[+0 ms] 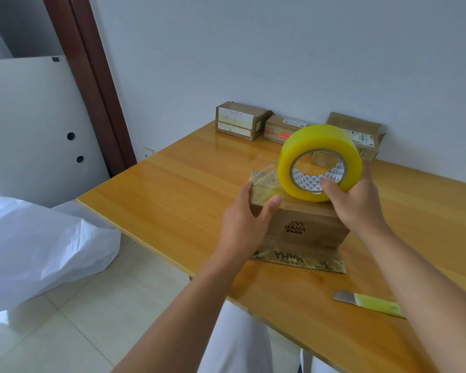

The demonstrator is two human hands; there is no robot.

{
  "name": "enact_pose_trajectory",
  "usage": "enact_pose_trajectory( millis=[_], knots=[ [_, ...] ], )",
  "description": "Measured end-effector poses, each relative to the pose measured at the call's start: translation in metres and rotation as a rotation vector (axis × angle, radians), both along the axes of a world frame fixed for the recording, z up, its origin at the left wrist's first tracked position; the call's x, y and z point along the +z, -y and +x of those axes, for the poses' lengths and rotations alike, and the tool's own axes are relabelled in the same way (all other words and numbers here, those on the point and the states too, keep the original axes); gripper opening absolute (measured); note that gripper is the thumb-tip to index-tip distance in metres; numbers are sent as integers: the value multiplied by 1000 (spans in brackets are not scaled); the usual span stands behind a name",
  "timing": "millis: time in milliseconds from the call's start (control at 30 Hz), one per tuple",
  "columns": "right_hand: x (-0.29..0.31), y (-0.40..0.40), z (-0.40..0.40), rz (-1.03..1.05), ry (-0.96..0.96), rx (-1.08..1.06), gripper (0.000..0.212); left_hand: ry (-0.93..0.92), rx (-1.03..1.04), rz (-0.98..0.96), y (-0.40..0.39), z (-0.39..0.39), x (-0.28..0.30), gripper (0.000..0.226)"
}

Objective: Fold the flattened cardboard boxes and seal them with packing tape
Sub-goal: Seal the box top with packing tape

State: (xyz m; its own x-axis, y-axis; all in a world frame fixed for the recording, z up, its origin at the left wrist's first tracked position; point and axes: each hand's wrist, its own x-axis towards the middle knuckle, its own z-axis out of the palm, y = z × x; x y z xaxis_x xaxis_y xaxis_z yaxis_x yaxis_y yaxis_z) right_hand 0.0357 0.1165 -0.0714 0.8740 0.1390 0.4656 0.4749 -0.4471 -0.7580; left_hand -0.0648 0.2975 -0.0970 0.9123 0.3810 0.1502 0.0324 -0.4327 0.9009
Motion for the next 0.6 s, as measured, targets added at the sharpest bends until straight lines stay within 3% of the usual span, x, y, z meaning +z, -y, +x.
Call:
enact_pose_trajectory(
  millis=[133,267,433,533,600],
  knots=[
    [-4,1,4,16,-44,23,53,-46,1,-2,3,2,3,80],
    [-12,5,11,26,-123,57,71,-73,-23,-81,6,5,5,81],
    [-13,4,12,150,-192,113,43,-76,-50,-29,4,4,5,76],
    [-7,6,9,394,-200,35,17,-75,-55,-5,5,1,6,70],
    [-4,8,9,504,-197,3,15,-69,-52,-3,9,0,6,68]
  ],
)
